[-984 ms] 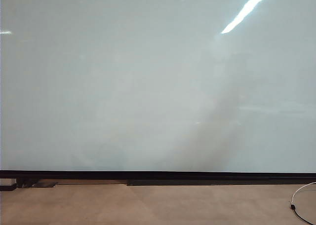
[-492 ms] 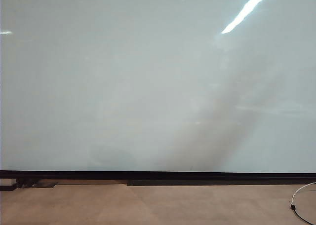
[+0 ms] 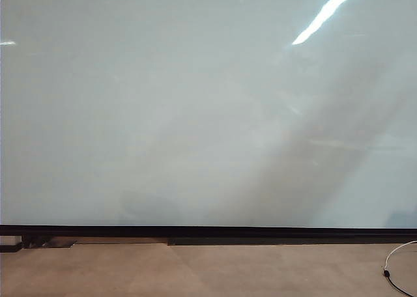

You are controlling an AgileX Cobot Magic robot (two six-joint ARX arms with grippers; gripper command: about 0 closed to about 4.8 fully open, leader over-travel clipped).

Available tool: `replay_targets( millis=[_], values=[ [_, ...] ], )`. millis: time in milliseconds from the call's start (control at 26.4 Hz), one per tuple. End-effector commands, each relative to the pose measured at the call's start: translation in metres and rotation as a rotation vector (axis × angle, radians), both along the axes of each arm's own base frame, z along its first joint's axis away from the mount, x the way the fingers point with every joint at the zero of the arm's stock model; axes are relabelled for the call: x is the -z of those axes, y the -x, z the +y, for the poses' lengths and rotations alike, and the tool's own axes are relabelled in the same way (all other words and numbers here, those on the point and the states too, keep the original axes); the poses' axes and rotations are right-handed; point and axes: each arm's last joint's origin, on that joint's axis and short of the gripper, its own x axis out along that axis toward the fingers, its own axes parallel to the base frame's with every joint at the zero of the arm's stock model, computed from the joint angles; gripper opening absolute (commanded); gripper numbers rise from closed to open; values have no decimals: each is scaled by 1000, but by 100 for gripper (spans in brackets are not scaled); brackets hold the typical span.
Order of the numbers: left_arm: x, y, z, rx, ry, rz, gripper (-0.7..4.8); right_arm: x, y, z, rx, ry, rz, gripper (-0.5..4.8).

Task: Pick up the pen on the shelf to the right of the whiteboard and draw a straight line.

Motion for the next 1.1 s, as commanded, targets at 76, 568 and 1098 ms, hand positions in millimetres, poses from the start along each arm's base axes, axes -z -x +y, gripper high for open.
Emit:
replay_targets(
  millis=[76, 568, 1098],
  values=[
    [-2, 0, 0, 11, -4, -13, -5, 10, -22, -17, -24, 13, 0, 127],
    [-1, 1, -2, 75, -6, -6, -5, 51, -94, -81, -157, -77, 85, 284],
    [5, 1, -4, 123, -44, 56, -5, 84, -116, -100, -181, -103, -6, 361]
  ],
)
